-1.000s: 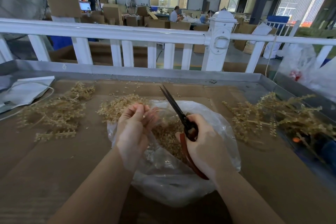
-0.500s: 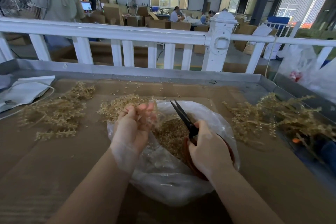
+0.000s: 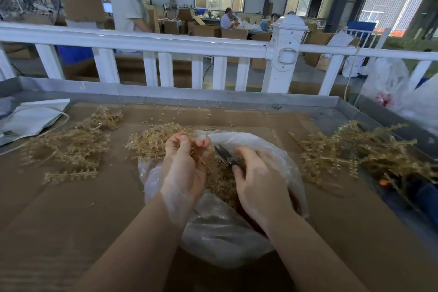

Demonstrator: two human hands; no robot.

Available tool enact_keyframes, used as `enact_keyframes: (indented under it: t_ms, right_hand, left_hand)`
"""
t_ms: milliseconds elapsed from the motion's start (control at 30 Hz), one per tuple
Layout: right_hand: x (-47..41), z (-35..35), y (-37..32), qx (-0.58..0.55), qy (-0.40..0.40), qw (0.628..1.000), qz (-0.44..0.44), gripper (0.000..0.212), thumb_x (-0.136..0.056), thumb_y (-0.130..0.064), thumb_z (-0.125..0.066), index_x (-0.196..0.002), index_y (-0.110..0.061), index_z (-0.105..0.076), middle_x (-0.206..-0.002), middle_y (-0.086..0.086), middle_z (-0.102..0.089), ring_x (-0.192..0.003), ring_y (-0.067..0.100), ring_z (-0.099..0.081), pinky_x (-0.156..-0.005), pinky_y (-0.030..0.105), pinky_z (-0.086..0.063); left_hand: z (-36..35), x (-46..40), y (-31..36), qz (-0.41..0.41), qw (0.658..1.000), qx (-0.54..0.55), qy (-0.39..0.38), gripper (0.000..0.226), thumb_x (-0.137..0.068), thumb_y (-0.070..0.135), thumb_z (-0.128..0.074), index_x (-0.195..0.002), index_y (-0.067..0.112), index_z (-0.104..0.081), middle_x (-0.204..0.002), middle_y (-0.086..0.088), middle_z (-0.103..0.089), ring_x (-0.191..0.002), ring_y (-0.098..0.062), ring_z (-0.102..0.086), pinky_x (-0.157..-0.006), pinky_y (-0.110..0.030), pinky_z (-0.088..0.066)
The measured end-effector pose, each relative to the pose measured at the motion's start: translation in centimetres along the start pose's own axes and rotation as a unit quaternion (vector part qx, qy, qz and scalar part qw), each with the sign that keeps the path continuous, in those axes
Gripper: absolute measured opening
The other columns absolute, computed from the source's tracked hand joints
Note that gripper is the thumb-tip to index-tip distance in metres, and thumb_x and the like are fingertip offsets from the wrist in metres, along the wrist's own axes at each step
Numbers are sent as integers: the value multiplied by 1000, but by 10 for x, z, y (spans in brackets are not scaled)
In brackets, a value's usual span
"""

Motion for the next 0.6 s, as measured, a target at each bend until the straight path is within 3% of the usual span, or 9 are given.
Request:
enact_keyframes:
  t_ms: [133,300,433,500,600]
  right_hand:
    - [-7,-10,-15,-150,-43,987,21,37,-95,-28,-55,-131,-22,-53,-115,-9,-60,-104,3,-50,-77,3,-33]
    - [-15,4,8,-152,12,988,-19,20,-97,-22,-53,-105,-9,-67,-93,3,-69,-86,17,-61,-73,23,-42]
    - [-20,40,44,-59,108,992,-40,15,-96,-21,-54,-100,-16,-68,-86,-2,-64,-74,12,-57,-67,22,-44]
    - [-23,58,68,-16,155,986,-62,16,-94,-19,-57,-103,-13,-68,-87,-1,-61,-77,13,-54,-70,21,-38]
    - [-26,76,101,59,191,974,-103,18,-93,-17,-58,-102,-6,-68,-92,8,-59,-87,24,-54,-76,33,-44]
  left_hand:
    - [-16,11,-17,30,999,32,-31,17,-102,16,-37,-87,16,-45,-58,-1,-55,-60,-14,-60,-66,-28,-56]
    - [-41,27,-34,97,987,-12,-125,12,-96,4,-43,-98,12,-52,-83,-10,-69,-85,-17,-67,-78,-25,-56]
    - [-33,29,-33,79,981,-118,-129,19,-91,-2,-50,-102,13,-57,-96,-11,-64,-90,-18,-65,-86,-27,-53]
    - [-27,31,-30,50,966,-210,-144,18,-91,-2,-51,-96,13,-60,-92,-10,-63,-86,-19,-62,-81,-28,-51]
    - [-23,34,-28,31,943,-285,-168,16,-90,-2,-55,-89,11,-64,-79,-4,-66,-78,-16,-61,-77,-27,-49]
Point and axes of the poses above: each hand's wrist, its own x-axis away from the middle knuckle, its own z-axis out of the back of the hand, y = z × x, the point moved 9 cm from there along -x, towards the middle knuckle
